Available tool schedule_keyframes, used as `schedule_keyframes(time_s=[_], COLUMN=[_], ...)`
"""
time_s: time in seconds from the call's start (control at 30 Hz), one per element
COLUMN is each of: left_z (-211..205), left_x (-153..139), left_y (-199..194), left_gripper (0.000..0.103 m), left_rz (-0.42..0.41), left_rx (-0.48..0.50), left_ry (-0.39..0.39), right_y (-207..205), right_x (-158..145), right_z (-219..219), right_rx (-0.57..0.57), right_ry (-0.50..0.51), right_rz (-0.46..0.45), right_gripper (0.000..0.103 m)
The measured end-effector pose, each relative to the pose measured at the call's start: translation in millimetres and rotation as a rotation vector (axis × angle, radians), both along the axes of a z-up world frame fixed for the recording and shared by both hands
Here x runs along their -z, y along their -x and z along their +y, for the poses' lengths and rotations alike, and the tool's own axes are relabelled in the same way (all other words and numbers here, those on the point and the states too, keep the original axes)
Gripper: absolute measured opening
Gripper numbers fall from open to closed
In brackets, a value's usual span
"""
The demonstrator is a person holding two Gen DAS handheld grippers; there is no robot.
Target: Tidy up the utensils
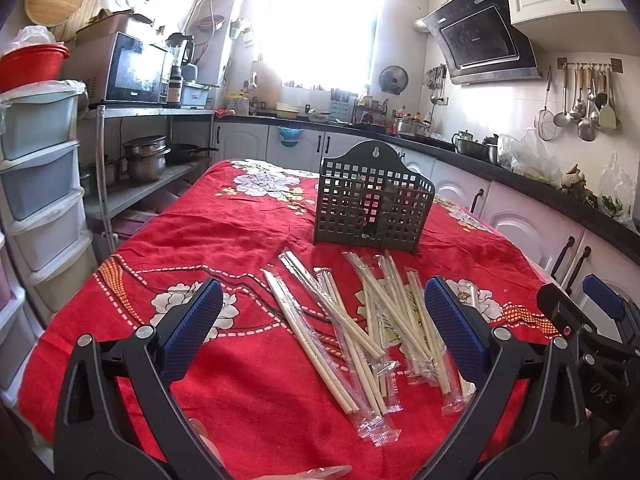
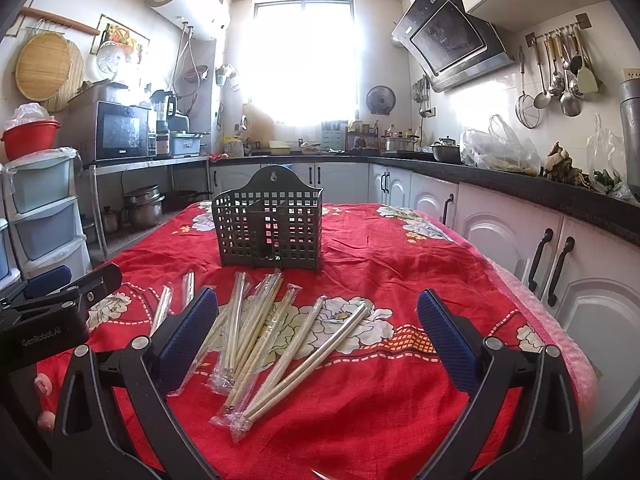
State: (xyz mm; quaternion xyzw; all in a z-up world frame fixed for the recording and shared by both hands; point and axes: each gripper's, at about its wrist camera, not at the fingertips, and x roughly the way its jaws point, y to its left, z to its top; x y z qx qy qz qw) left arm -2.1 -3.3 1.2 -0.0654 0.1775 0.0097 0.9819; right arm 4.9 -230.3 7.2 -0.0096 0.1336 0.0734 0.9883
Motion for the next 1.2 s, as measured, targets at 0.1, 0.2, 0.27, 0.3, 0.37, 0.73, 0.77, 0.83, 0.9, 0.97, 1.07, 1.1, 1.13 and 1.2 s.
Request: schedule_keyframes(time_s=[0.1,0.2,0.27,0.3,0.37,0.73,0.77,0.83,0.9,0.97,1.07,1.1,1.13,1.2], left_z=[0,1,1,1,0,2,1,4,5,9,17,21,25,34], left_x=[1,1,1,1,2,0,0,0,-1,-2,-1,-1,-1,0], left_y=[-1,-1,-1,-1,-2,-1,-1,-2,-3,-6,-10,-12,-14,-18], left_gripper=[0.093,0.093,0.093,0.093,0.093,0.093,0.093,0.093,0.093,0.093,0.093,0.093,0.093,0.093], left_rz=[-0.002,-0.002,-0.003,-0.003,0.001,0.003,0.004,0.003,0.001,0.003,0.015,0.023,0.032,0.048], left_rx=[0.001,0.001,0.001,0.001,0.000,0.001,-0.002,-0.002,-0.008,-0.020,-0.035,-0.045,-0.055,-0.070], left_ry=[0.000,0.001,0.001,0.000,-0.001,0.004,0.004,0.007,0.005,0.015,0.027,0.032,0.037,0.057], right_y=[0,0,0,0,0,-1,-1,-1,-4,-11,-20,-27,-30,-38], right_x=[0,-1,0,0,0,0,0,0,-1,0,-2,-3,-3,-4], right_z=[0,0,0,0,0,0,1,1,1,1,2,3,3,6], right_rx=[-0.001,0.000,-0.002,-0.001,-0.003,-0.004,-0.006,-0.009,-0.012,-0.022,-0.043,-0.059,-0.064,-0.078], right_ry=[-0.001,-0.002,-0.001,-0.001,-0.002,-0.002,-0.002,-0.001,-0.001,-0.003,-0.004,-0.005,-0.004,0.007], right_rz=[0.000,0.000,0.000,0.001,0.004,0.004,0.004,0.004,0.006,0.018,0.036,0.059,0.068,0.081], right_gripper=[0.097,0.097,0.097,0.097,0.097,0.097,0.097,0.097,0.097,0.097,0.097,0.097,0.097,0.097])
